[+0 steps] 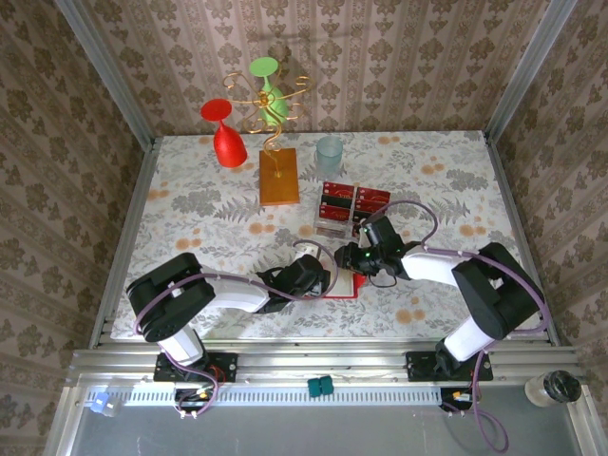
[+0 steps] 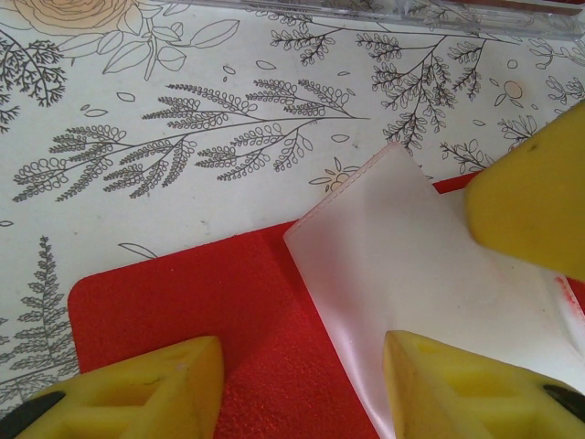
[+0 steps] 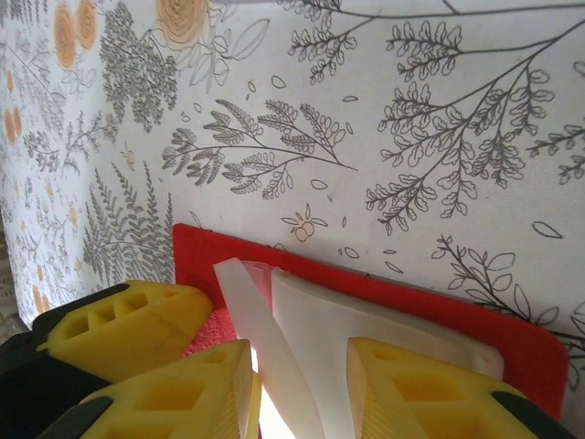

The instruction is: Put the credit cards into the card holder

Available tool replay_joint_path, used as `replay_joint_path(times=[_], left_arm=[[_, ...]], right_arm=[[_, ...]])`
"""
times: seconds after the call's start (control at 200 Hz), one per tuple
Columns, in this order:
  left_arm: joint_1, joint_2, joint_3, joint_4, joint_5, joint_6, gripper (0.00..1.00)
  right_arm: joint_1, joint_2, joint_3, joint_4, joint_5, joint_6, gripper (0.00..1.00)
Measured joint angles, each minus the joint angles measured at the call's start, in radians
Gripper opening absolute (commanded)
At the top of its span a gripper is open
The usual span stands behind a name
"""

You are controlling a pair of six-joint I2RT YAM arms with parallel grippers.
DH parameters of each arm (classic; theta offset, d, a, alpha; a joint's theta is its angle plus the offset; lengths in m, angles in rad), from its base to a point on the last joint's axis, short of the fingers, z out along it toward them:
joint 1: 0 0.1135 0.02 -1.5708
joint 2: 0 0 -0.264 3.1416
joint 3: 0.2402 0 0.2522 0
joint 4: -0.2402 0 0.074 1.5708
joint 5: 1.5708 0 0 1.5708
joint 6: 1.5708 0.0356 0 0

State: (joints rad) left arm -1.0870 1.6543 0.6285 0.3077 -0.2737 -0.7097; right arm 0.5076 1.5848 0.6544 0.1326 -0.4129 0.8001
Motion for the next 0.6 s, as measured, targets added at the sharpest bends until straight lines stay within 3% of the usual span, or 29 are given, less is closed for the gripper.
replay_joint_path(times=[0.235,0.44,0.6], left_arm=[[0.000,0.000,0.000,0.000,0.000,0.000,0.52],[0.000,-0.015,-0.012,0.018,0.015,0.004,0.65],[-0.002,-0.095,-0.070,0.003,0.019,0.008,0.69]], right_arm=[[0.006,0.019,0.000,0.037,-0.045,0.019,0.31],[0.008,0.019,0.000,0.055,-0.081,0.041,0.32],[0.017,0.019,0.000,0.080,-0.104,0.065,0.33]])
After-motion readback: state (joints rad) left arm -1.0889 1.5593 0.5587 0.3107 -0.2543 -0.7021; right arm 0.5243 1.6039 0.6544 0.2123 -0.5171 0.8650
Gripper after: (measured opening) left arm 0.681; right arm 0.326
